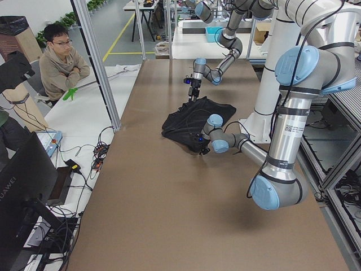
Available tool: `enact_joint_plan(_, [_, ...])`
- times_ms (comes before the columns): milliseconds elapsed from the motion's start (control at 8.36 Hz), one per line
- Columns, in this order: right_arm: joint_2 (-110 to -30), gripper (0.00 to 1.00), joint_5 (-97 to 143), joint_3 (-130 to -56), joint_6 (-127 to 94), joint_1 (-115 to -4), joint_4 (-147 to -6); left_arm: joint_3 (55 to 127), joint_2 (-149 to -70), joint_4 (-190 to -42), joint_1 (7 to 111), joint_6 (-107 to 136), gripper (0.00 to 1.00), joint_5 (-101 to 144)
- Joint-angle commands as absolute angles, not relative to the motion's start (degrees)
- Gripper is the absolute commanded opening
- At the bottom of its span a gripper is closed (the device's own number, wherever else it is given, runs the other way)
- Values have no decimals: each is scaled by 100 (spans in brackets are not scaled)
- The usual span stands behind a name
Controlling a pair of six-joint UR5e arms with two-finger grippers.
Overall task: Fold clothes
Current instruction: 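Grasp the shirt's side edge with the left gripper while the right gripper holds, then lift the side with the left gripper and fold it over toward the right gripper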
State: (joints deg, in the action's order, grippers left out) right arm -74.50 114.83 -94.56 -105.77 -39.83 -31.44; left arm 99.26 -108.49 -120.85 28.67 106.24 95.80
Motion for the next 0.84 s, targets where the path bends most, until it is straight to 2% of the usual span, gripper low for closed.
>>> enact_joint_plan(0, [-7506,95,11514,-9492,-10582,-3990,-3120,9914,-10855,-12085,2839,10626,32,9571])
enact_joint_plan(120, [-7523,95,11514,-9544,-10591,-3990,-3120,9914,-10820,-12085,2848,10565,0,9580])
enact_joint_plan(718, [-7559,95,11496,-9545,-10600,-3999,-3120,10283,-10828,-12067,3171,9971,0,9772])
